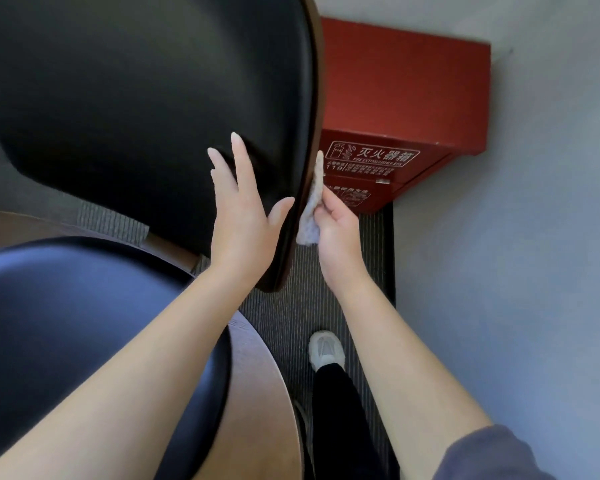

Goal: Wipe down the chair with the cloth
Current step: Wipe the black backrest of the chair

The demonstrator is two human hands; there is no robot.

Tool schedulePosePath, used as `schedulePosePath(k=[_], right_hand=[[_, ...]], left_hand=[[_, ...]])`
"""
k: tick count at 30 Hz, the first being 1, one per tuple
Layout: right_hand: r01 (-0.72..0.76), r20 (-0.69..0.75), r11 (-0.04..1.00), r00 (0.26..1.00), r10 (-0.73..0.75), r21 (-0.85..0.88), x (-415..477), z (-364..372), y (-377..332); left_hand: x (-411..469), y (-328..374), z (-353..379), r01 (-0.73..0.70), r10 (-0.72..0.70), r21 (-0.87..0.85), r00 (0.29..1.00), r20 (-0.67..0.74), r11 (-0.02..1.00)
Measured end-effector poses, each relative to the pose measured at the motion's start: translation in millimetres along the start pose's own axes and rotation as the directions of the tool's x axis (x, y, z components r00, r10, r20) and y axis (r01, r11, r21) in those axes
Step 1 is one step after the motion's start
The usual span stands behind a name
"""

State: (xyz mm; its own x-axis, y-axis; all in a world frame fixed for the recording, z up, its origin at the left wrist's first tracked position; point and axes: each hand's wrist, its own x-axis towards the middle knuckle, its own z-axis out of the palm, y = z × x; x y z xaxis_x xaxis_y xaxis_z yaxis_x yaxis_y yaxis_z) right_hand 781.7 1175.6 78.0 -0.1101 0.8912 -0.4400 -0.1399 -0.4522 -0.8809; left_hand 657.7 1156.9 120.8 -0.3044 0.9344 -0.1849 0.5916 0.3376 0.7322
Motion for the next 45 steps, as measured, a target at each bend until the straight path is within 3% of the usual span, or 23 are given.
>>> schedulePosePath(k=[4, 9, 16, 22, 26, 33, 38, 45], right_hand=[[0.078, 0.033, 0.996, 0.996, -0.079, 0.049, 16, 6, -50], [0.157, 0.165, 0.985, 0.972, -0.166, 0.067, 41, 9, -102], [0.108, 0.380, 0.989, 0.914, -0.140, 0.104, 88, 28, -172], [0.010, 0.527, 1.000, 0.850, -0.009, 0.000, 117, 52, -197], [-0.006, 0.547, 1.000, 0.837, 0.003, 0.003, 110, 38, -199], [-0.069, 0.541, 0.995, 0.836, 0.096, -0.070, 141, 80, -219], [-0.052, 0.541, 0.989, 0.832, 0.121, -0.140, 123, 52, -216], [-0.023, 0.488, 0.966, 0.860, 0.151, -0.258, 147, 103, -240]], left_hand=[[16, 42, -13, -0.099, 0.099, 0.000, 0.993, -0.058, 0.995], [40, 67, -27, -0.112, 0.113, 0.018, 0.986, -0.124, 0.994], [88, 99, -54, 0.047, -0.057, -0.062, 0.982, -0.180, 0.997], [109, 103, -64, 0.171, -0.171, -0.016, 0.976, -0.132, 0.985], [110, 102, -65, 0.202, -0.201, 0.000, 0.976, -0.088, 0.979], [111, 105, -69, 0.225, -0.224, 0.029, 0.974, -0.030, 0.974], [113, 105, -70, 0.217, -0.217, 0.035, 0.976, 0.000, 0.975], [115, 99, -68, 0.189, -0.189, 0.005, 0.982, 0.024, 0.982]])
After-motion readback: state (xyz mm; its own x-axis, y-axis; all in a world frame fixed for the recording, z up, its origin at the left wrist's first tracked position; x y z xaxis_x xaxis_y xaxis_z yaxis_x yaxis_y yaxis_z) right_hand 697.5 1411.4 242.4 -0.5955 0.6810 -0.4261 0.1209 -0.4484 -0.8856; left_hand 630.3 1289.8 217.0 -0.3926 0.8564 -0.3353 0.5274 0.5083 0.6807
